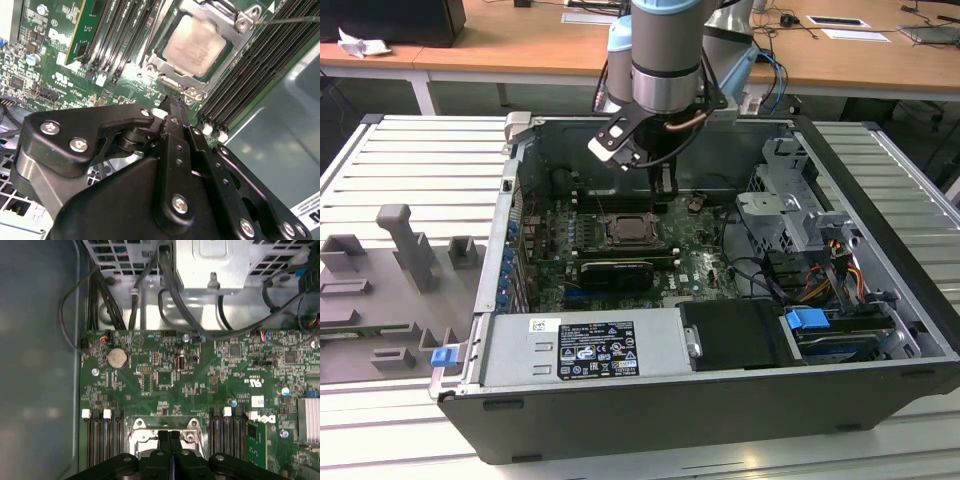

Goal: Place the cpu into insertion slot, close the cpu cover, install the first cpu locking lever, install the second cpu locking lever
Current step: 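Close the cpu cover, then install the first cpu locking lever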

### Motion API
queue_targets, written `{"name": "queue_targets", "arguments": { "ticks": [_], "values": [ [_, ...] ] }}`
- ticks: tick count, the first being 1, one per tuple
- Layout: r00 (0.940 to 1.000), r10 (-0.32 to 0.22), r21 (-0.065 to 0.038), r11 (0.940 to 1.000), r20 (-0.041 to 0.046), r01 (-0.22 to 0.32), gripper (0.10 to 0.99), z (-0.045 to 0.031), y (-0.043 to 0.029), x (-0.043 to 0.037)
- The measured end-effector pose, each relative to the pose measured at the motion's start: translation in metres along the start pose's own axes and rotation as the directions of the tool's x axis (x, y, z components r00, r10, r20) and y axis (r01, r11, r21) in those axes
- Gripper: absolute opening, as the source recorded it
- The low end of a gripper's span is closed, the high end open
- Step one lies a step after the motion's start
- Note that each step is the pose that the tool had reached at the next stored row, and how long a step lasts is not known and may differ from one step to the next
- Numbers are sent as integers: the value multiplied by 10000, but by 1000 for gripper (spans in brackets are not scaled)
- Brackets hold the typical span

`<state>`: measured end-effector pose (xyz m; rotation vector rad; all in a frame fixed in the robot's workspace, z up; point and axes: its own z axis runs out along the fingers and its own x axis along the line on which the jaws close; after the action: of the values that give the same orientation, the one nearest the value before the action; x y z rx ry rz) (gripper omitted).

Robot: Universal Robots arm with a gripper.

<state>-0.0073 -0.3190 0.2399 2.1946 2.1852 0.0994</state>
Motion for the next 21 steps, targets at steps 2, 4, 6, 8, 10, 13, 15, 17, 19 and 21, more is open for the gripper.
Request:
{"name": "queue_targets", "arguments": {
  "ticks": [2, 4, 6, 8, 10, 13, 15, 17, 19, 21],
  "values": [
    [10000, -5, -1, 10000, -2, 5, 106, 52, -29, -1],
    [10000, -24, 0, 10000, -5, 24, 106, 77, -91, -2],
    [10000, -46, 1, 10000, -10, 46, 106, 79, -178, 1],
    [10000, -81, 2, 10000, -14, 81, 106, 80, -281, 2],
    [10000, -86, 1, 10000, -13, 86, 106, 76, -345, 2],
    [10000, -88, 2, 10000, -12, 88, 106, 73, -397, 1],
    [10000, -87, 2, 10000, -12, 87, 106, 72, -407, 1],
    [10000, -87, 2, 10000, -13, 87, 106, 71, -417, 1],
    [10000, -88, 2, 10000, -14, 88, 106, 71, -420, 1],
    [10000, -87, 2, 10000, -13, 87, 106, 68, -421, 1]
  ]
}}
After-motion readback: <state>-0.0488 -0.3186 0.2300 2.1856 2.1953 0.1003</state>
